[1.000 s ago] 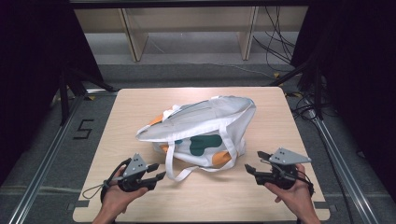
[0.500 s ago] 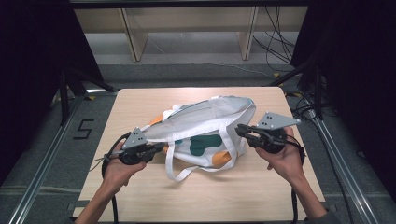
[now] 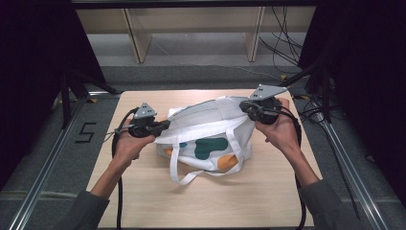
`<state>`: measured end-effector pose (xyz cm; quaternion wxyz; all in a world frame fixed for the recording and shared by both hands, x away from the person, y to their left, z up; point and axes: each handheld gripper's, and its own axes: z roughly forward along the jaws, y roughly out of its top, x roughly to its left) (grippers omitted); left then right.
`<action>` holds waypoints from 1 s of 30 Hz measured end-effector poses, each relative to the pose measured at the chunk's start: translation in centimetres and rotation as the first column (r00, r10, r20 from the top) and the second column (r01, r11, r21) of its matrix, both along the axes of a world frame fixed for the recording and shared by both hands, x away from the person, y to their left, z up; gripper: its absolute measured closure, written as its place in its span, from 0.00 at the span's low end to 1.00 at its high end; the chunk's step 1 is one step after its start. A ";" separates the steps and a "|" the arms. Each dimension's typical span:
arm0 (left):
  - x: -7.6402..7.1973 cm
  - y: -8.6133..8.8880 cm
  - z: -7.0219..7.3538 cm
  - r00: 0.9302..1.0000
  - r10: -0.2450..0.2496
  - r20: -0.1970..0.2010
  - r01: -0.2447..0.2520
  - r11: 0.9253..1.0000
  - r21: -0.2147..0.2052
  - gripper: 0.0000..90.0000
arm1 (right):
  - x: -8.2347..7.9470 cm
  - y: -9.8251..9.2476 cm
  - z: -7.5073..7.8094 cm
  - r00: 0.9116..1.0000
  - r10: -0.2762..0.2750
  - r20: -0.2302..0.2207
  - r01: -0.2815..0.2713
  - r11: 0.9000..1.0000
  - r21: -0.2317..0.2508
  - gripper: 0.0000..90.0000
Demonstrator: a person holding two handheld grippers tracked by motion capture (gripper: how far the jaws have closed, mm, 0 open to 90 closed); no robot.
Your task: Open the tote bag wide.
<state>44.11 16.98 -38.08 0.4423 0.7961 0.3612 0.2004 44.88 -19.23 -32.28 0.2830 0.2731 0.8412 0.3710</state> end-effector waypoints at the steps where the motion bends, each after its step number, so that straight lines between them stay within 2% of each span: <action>1: 0.5 -0.1 -0.2 1.000 0.000 -0.006 0.001 1.000 0.011 0.99 | 0.0 0.0 0.0 1.000 0.000 0.000 0.000 1.000 0.000 1.00; 2: 0.9 -0.1 -0.4 1.000 0.003 -0.011 -0.003 0.999 0.032 0.99 | 0.3 0.1 -0.4 1.000 -0.007 -0.026 0.007 1.000 -0.012 1.00; 4: 1.9 -0.2 -1.2 0.999 0.028 -0.020 -0.027 0.999 0.032 0.99 | 1.1 -0.2 -1.4 0.999 -0.020 -0.030 0.019 0.999 -0.040 1.00; 5: 2.5 -0.1 -1.5 0.999 0.039 -0.032 -0.038 0.999 0.032 0.99 | 1.4 -0.4 -1.9 0.997 -0.059 -0.050 0.057 0.997 -0.043 1.00; 6: 3.0 0.0 -1.9 0.998 0.054 -0.040 -0.053 0.998 0.023 0.99 | 2.0 -1.0 -3.0 0.992 -0.088 -0.094 0.083 0.995 -0.050 1.00; 7: 3.4 0.2 -2.2 0.996 0.069 -0.048 -0.069 0.998 0.013 0.99 | 2.0 -1.0 -3.0 0.992 -0.088 -0.094 0.083 0.995 -0.050 1.00; 9: 4.4 0.4 -3.1 0.993 0.103 -0.064 -0.101 0.994 0.028 0.99 | 2.6 -1.6 -4.3 0.985 -0.111 -0.133 0.104 0.993 -0.059 1.00; 10: 4.8 0.6 -3.6 0.991 0.110 -0.076 -0.107 0.994 0.034 0.99 | 3.2 -2.2 -5.8 0.978 -0.135 -0.158 0.126 0.990 -0.065 1.00; 11: 5.3 0.8 -4.0 0.988 0.122 -0.097 -0.119 0.992 0.040 0.99 | 3.2 -2.2 -5.8 0.978 -0.135 -0.158 0.126 0.990 -0.065 1.00; 12: 5.6 1.2 -4.3 0.986 0.119 -0.118 -0.112 0.992 0.061 0.99 | 3.5 -2.4 -6.6 0.975 -0.132 -0.179 0.123 0.991 -0.059 1.00; 13: 5.9 1.4 -4.7 0.984 0.120 -0.129 -0.114 0.992 0.053 0.99 | 3.7 -2.6 -7.4 0.971 -0.143 -0.193 0.134 0.989 -0.056 1.00; 15: 6.2 1.6 -5.3 0.980 0.122 -0.155 -0.113 0.992 0.065 1.00 | 4.0 -2.7 -8.8 0.965 -0.145 -0.218 0.136 0.989 -0.057 1.00; 16: 6.3 1.6 -5.6 0.981 0.121 -0.154 -0.111 0.991 0.072 1.00 | 4.0 -2.6 -9.4 0.955 -0.152 -0.254 0.143 0.988 -0.054 1.00; 17: 6.4 1.6 -5.8 0.981 0.119 -0.152 -0.106 0.990 0.091 1.00 | 4.2 -2.5 -10.9 0.951 -0.152 -0.270 0.143 0.988 -0.052 1.00; 18: 6.5 1.7 -6.0 0.981 0.112 -0.160 -0.098 0.991 0.093 1.00 | 4.2 -2.5 -10.9 0.951 -0.152 -0.270 0.143 0.988 -0.052 1.00; 19: 6.5 1.7 -6.3 0.979 0.121 -0.165 -0.105 0.989 0.100 1.00 | 4.1 -2.5 -11.4 0.941 -0.152 -0.302 0.141 0.988 -0.056 1.00; 20: 6.5 1.6 -6.7 0.976 0.155 -0.153 -0.135 0.982 0.131 1.00 | 4.1 -2.5 -12.0 0.940 -0.154 -0.304 0.139 0.988 -0.069 1.00; 21: 6.6 1.7 -7.2 0.975 0.171 -0.144 -0.145 0.974 0.175 1.00 | 4.1 -2.4 -12.8 0.941 -0.146 -0.305 0.128 0.989 -0.080 1.00; 22: 6.6 2.1 -7.6 0.972 0.166 -0.168 -0.141 0.978 0.153 1.00 | 4.0 -2.3 -13.3 0.933 -0.150 -0.327 0.127 0.988 -0.089 1.00; 23: 6.5 2.5 -7.6 0.968 0.164 -0.189 -0.144 0.983 0.115 1.00 | 4.0 -2.2 -13.7 0.939 -0.153 -0.308 0.136 0.988 -0.075 1.00; 24: 6.3 2.7 -7.4 0.970 0.159 -0.186 -0.140 0.984 0.113 1.00 | 3.9 -2.3 -13.4 0.931 -0.159 -0.327 0.141 0.987 -0.079 1.00; 25: 6.1 2.8 -7.1 0.971 0.156 -0.179 -0.136 0.984 0.117 1.00 | 3.9 -2.4 -12.9 0.938 -0.154 -0.312 0.130 0.987 -0.096 1.00; 26: 5.8 2.9 -6.6 0.974 0.144 -0.172 -0.125 0.985 0.118 0.99 | 3.8 -2.4 -12.3 0.940 -0.161 -0.302 0.140 0.986 -0.092 1.00; 27: 5.6 2.9 -6.2 0.978 0.133 -0.161 -0.116 0.987 0.111 0.99 | 3.8 -2.5 -11.6 0.950 -0.153 -0.274 0.139 0.988 -0.069 1.00; 29: 5.3 2.6 -5.1 0.984 0.113 -0.139 -0.103 0.992 0.077 0.98 | 3.8 -2.4 -9.4 0.962 -0.110 -0.251 0.118 0.993 0.016 1.00; 30: 5.3 2.2 -4.7 0.986 0.103 -0.134 -0.095 0.993 0.065 0.98 | 3.8 -2.0 -8.5 0.970 -0.099 -0.221 0.115 0.991 0.063 1.00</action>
